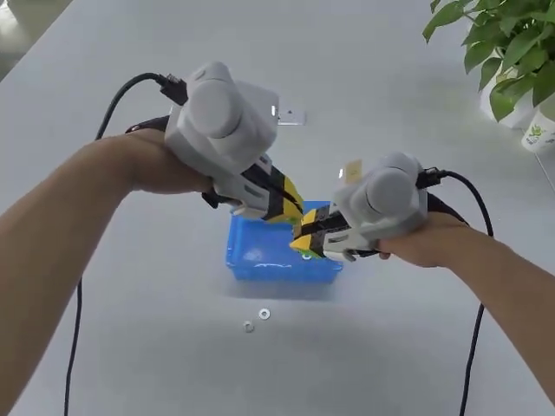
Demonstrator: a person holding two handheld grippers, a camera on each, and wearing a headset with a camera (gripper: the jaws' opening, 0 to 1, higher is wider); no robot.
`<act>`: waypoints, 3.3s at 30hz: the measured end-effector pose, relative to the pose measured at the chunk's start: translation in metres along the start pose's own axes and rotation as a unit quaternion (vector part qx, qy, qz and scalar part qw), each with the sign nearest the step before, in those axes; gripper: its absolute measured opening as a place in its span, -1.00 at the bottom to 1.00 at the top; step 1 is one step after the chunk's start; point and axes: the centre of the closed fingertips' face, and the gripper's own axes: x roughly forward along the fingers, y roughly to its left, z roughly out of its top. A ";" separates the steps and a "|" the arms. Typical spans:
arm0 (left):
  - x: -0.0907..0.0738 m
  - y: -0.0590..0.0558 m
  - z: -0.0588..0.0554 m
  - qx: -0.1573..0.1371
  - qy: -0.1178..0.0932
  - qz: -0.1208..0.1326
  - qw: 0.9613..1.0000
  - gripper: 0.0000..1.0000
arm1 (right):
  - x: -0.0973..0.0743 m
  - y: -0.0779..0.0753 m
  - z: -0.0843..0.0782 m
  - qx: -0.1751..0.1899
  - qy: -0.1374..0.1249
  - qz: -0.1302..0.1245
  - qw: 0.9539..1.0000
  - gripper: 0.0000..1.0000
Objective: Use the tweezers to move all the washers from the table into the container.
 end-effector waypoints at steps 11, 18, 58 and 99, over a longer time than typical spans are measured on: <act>0.008 0.013 -0.012 0.003 0.003 0.008 1.000 -0.90 | 0.014 -0.014 -0.007 0.001 -0.001 -0.007 1.000 -0.78; 0.015 0.018 -0.021 0.003 0.006 0.009 1.000 -0.90 | 0.024 -0.017 -0.013 0.002 0.002 -0.010 1.000 -0.78; 0.042 0.026 -0.052 -0.030 0.009 -0.006 0.999 -0.89 | 0.053 -0.019 -0.043 0.041 0.023 0.023 0.999 -0.76; -0.003 0.005 -0.003 0.002 0.009 0.016 1.000 -0.90 | 0.006 -0.008 0.003 0.014 -0.011 -0.010 1.000 -0.75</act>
